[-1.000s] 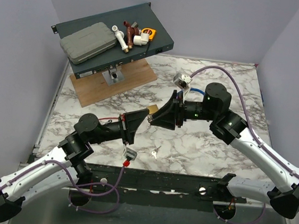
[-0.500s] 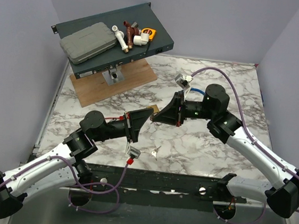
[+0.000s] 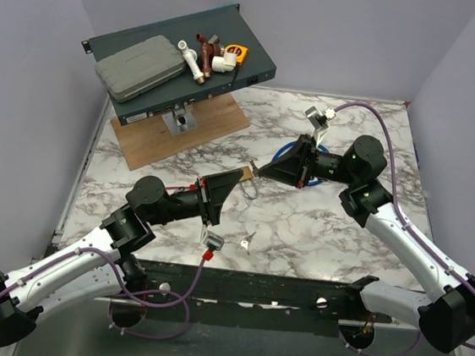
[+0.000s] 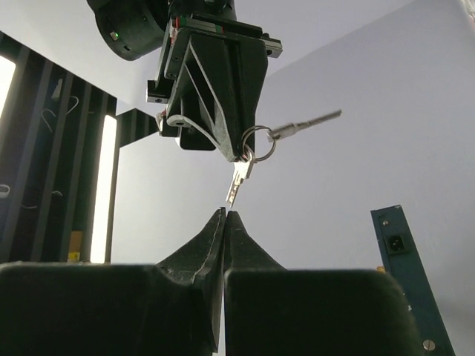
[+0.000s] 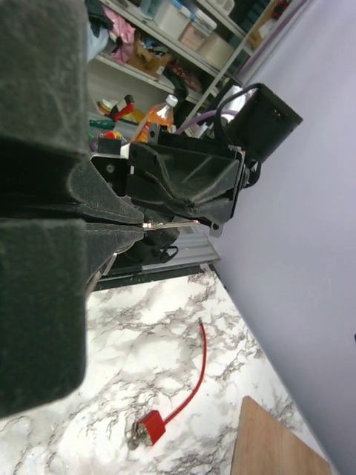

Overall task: Unlock with the key
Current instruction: Pick up the key from the center of the board.

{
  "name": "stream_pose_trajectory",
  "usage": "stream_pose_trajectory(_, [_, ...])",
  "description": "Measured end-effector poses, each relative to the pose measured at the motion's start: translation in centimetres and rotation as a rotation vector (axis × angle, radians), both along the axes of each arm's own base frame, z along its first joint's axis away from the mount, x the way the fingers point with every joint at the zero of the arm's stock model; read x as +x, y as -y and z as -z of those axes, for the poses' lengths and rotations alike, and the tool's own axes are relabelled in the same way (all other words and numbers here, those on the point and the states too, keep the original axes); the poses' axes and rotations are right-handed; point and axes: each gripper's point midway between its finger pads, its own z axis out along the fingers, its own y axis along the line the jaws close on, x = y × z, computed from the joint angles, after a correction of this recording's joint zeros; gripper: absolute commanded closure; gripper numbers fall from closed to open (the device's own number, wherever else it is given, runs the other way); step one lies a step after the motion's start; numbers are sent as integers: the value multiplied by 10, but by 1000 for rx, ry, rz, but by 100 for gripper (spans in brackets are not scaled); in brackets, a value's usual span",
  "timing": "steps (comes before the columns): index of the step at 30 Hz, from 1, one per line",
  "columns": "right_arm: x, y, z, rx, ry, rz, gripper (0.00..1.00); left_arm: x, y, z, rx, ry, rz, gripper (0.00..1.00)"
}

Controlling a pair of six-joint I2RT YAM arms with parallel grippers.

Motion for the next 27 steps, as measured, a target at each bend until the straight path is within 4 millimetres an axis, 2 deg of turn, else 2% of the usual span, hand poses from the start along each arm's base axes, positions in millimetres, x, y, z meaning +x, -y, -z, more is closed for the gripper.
stream_pose_trajectory(1, [-1, 0, -1, 4, 1, -5, 99, 0, 0, 0, -1, 1, 0, 93])
stream_pose_trajectory(2, [-2, 0, -2, 6, 3, -12, 99, 0, 0, -1, -4, 4, -1, 82])
stream_pose_trajectory(3, [-3, 0, -3, 9, 4, -18, 99, 0, -1, -2, -7, 6, -3, 68])
stream_pose_trajectory(4, [-4, 0, -3, 10, 4, -23, 99, 0, -1, -4, -13, 11, -5, 47])
stream_pose_trajectory(5, [-5, 0, -3, 9, 4, -27, 99, 1, -1, -6, -19, 16, -8, 40])
stream_pose_trajectory(7, [-7, 0, -2, 6, 3, -37, 99, 1, -3, -10, -31, 27, -14, 33])
stream_pose_trajectory(13, [-12, 0, 4, -16, -8, -85, 99, 3, -4, -17, -45, 36, -31, 29])
stream_pose_trajectory(20, [-2, -9, 7, -84, -50, -129, 99, 2, -6, -21, 6, -9, -32, 29])
stream_pose_trajectory(23, [0, -9, 4, -98, -61, -135, 99, 2, -6, -14, 40, -39, -32, 30])
stream_pose_trajectory(27, [0, -11, 1, -102, -70, -150, 99, 4, -6, 4, 98, -90, -37, 31])
